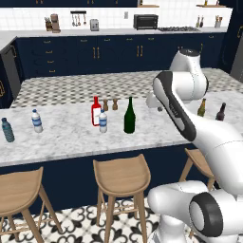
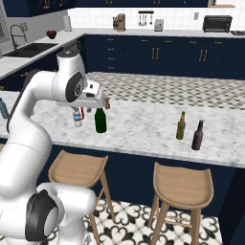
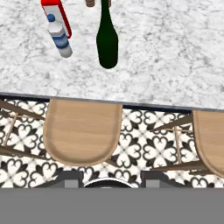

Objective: Move the plastic bottles in the middle to the plastics group, and the glass bottles in the middle to the glass group.

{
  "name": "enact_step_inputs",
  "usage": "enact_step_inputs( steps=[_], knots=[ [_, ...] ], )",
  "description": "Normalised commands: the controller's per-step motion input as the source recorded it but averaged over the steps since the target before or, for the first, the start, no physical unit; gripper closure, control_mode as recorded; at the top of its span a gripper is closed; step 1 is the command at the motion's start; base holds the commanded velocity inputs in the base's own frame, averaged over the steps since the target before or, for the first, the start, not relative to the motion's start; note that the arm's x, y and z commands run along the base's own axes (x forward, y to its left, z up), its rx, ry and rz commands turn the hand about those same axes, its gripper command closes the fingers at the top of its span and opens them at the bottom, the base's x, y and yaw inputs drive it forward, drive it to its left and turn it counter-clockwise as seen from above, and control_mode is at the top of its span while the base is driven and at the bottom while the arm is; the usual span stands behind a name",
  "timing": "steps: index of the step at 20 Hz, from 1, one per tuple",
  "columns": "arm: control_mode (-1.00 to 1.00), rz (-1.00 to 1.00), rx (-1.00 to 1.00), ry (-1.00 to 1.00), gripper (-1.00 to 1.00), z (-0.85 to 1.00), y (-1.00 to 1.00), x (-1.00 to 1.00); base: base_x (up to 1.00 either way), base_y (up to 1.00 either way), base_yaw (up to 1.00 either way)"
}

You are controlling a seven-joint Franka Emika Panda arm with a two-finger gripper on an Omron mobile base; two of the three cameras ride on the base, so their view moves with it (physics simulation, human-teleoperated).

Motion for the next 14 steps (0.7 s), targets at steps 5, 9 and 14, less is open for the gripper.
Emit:
enact_step_inputs(
  steps=[5,9,14],
  knots=[
    [-1.00,-0.11,-0.04,-0.17,-1.00,-0.08,0.00,0.02,0.00,0.00,0.00],
    [-1.00,-0.15,-0.01,-0.10,-1.00,-0.20,0.07,0.18,0.00,0.00,0.00],
    [-1.00,-0.07,0.01,-0.11,-1.00,-0.07,0.19,0.33,0.00,0.00,0.00]
  ],
)
